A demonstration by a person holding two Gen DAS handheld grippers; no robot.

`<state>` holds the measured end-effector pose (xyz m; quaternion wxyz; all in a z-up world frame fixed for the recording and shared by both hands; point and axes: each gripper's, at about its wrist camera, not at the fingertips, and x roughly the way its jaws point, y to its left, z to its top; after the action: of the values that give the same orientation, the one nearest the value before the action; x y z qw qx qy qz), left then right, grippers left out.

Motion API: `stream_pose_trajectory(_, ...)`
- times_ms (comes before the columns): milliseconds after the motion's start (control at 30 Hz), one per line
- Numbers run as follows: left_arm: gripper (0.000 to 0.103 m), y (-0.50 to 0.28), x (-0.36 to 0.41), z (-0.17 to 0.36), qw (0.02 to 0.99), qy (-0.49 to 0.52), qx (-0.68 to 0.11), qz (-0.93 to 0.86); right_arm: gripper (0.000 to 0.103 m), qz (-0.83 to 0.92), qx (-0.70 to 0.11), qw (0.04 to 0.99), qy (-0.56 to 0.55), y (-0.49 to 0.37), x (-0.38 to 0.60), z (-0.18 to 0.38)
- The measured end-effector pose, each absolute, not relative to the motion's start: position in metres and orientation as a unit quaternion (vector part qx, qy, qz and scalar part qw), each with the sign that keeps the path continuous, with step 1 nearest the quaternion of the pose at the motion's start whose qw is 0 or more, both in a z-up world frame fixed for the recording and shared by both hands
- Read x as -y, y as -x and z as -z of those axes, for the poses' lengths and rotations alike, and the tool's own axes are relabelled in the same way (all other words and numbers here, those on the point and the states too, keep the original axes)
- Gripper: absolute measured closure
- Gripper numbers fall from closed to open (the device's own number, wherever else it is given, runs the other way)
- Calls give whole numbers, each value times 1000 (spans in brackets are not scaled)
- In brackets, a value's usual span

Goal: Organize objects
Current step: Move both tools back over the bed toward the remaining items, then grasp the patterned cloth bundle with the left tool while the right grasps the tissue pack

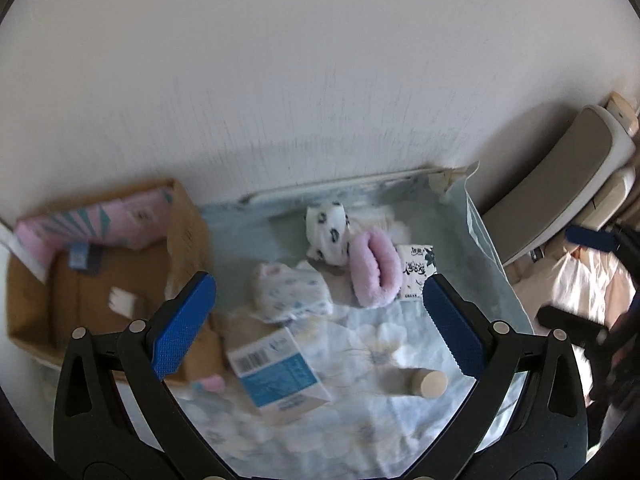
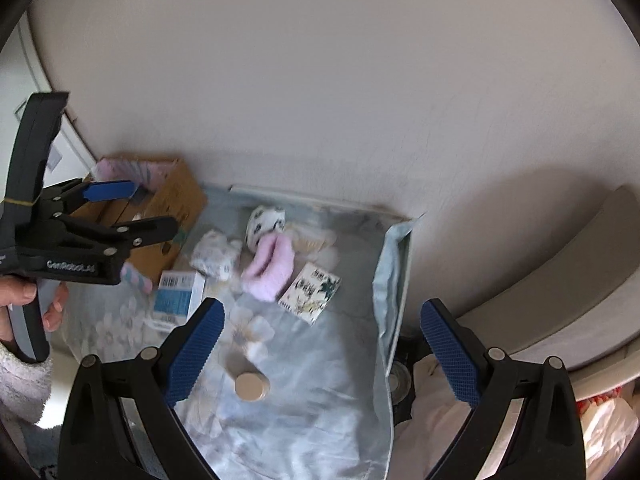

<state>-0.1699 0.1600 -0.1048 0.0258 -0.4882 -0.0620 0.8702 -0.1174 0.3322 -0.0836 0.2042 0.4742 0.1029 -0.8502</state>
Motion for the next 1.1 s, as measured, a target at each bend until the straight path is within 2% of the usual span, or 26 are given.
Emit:
stream_pose_trajectory(500,0,176,-178,176,-85,487,96,-864,5,827,-113,238,-497,120,-320,169)
stream_pose_trajectory(700,0,183,-164,198,-111,490,149,-852,5,831,-135,234,-485,133,-312,189)
stream_pose_trajectory(1000,4,189,-147,221,-122,496,212,-833,5,840,-144,229,-471,144,-301,205)
stream_pose_trajectory(1100,10,191,-144,226,-128,499,217,-829,5,846,-147,222,-463,147,-299,209)
